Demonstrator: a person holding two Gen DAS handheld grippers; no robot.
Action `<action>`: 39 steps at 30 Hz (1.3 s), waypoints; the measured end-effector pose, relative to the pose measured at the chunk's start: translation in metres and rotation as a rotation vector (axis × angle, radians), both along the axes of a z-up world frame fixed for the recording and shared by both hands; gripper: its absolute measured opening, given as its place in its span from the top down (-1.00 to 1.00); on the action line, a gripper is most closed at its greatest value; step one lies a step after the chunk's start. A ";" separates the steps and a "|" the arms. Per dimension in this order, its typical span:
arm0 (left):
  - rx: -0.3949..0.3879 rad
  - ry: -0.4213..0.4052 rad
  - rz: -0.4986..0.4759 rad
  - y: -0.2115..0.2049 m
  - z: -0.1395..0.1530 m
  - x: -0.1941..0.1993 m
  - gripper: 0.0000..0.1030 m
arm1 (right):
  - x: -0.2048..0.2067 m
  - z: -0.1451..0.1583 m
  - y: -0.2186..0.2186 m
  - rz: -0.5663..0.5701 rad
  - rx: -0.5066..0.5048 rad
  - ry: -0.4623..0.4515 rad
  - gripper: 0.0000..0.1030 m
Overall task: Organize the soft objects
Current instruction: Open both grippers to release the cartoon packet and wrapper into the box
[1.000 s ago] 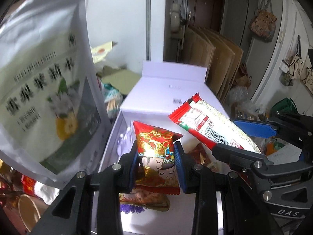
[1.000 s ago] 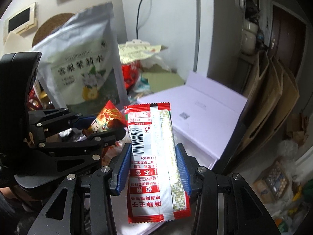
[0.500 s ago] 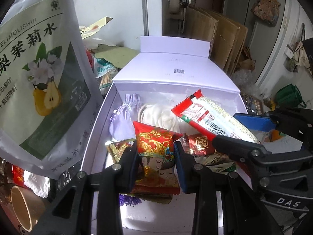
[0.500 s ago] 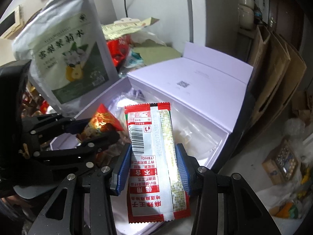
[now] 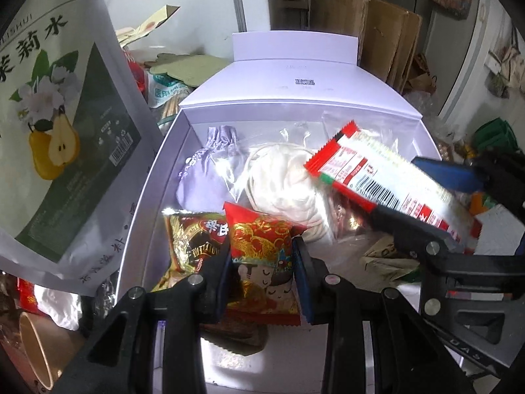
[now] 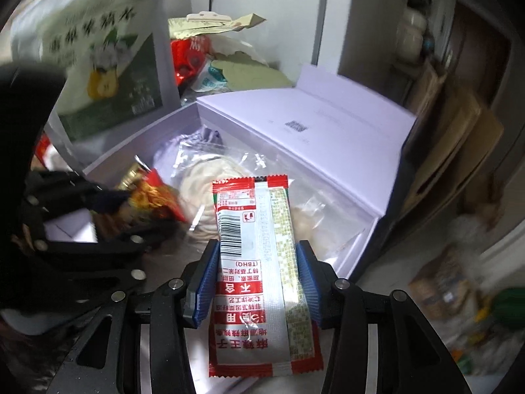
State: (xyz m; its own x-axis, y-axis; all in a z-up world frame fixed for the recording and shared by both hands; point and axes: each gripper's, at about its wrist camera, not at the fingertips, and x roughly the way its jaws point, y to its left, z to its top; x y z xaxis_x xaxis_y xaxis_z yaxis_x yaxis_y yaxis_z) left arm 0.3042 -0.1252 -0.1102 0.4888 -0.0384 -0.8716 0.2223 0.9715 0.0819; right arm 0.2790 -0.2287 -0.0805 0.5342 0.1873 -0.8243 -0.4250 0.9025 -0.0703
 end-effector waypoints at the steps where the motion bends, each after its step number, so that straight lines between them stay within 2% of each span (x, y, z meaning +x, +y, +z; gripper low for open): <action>1: 0.000 0.000 0.000 0.000 0.000 0.000 0.35 | -0.001 0.000 0.001 0.000 -0.015 -0.012 0.08; 9: -0.023 0.001 0.025 0.004 0.002 -0.001 0.35 | 0.001 0.004 -0.007 -0.006 0.040 0.041 0.05; 16: -0.064 0.013 0.097 0.013 0.007 -0.001 0.34 | -0.002 0.013 -0.014 -0.020 0.096 0.043 -0.17; 23: -0.015 0.025 0.114 0.009 0.013 -0.003 0.31 | -0.006 0.022 -0.015 -0.051 0.060 0.023 -0.36; 26: -0.005 0.005 0.125 0.008 0.020 -0.009 0.13 | -0.008 0.026 -0.019 -0.065 0.084 0.031 -0.36; 28: 0.013 -0.003 0.132 0.007 0.024 -0.011 -0.42 | -0.011 0.029 -0.022 -0.069 0.092 0.028 -0.36; 29: 0.012 -0.013 0.135 0.008 0.027 -0.013 -0.54 | -0.012 0.032 -0.023 -0.072 0.091 0.023 -0.36; 30: 0.003 -0.025 0.137 0.010 0.030 -0.015 -0.59 | -0.013 0.035 -0.024 -0.076 0.090 0.015 -0.36; 39: -0.023 -0.093 0.151 0.018 0.061 -0.028 -0.59 | -0.026 0.061 -0.025 -0.082 0.100 -0.031 -0.36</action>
